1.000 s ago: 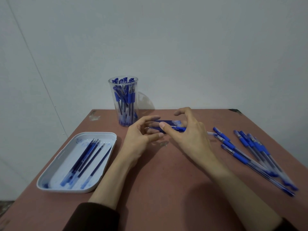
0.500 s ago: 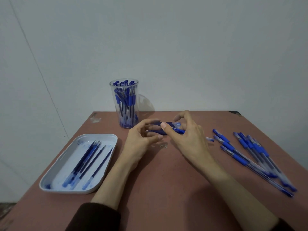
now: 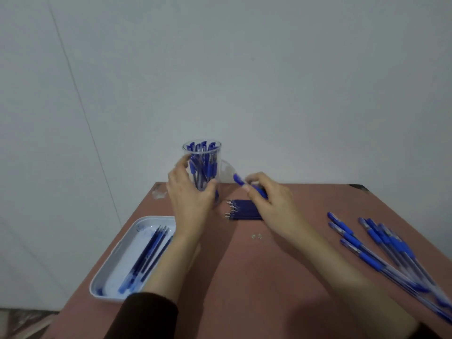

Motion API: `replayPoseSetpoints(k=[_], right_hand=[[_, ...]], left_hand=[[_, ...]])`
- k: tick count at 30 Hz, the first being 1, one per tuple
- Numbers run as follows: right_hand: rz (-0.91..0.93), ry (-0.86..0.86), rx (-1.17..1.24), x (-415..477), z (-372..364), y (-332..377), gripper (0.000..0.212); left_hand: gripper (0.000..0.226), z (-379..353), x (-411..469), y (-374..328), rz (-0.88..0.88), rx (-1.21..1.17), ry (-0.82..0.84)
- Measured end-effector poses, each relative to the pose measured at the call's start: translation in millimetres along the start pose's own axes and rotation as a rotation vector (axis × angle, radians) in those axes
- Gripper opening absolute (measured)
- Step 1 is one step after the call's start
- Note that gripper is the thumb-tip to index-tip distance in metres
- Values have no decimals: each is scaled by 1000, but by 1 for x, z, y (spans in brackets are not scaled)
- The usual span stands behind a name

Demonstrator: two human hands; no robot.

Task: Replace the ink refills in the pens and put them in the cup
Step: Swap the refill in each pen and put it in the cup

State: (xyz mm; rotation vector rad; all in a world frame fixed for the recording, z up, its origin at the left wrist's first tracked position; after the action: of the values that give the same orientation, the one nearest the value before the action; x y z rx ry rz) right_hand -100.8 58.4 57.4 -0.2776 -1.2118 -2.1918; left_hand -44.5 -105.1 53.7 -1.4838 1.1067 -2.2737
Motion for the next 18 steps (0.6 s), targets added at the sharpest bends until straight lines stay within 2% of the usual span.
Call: replayPoseSetpoints(k=[4,7,9,12,16,18], right_hand=[[94,-38,211,46,8,58,7],[158,-113,342,78,9,92,9],[171,-154,413,93,5,103,10],[171,-191,409,108,-8,105,11],[101,-141,246,124,-31,86,9],[83,-132,118,129,-37,76,17]], left_hand=[[107,-5,32,24,160,163,193],[124,-20,36,44,216,47,299],[122,-26,33,53,279,-82,312],[100,-30,29,63,283,-125,310],[82,-29,28,69,213,-123,263],[79,-29,29,71,196,-135,259]])
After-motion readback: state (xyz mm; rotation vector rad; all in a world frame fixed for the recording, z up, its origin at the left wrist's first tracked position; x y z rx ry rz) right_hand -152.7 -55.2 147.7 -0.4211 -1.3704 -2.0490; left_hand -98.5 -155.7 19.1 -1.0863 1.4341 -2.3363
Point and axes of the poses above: each hand's wrist, its own x-axis towards the middle knuckle, its own z-axis out of the back of the hand, y = z × x, the point moved 6 cm from there along x, towards the middle knuckle, and after that the axes turned 8 degrees about -z, right-handed, at the moved point
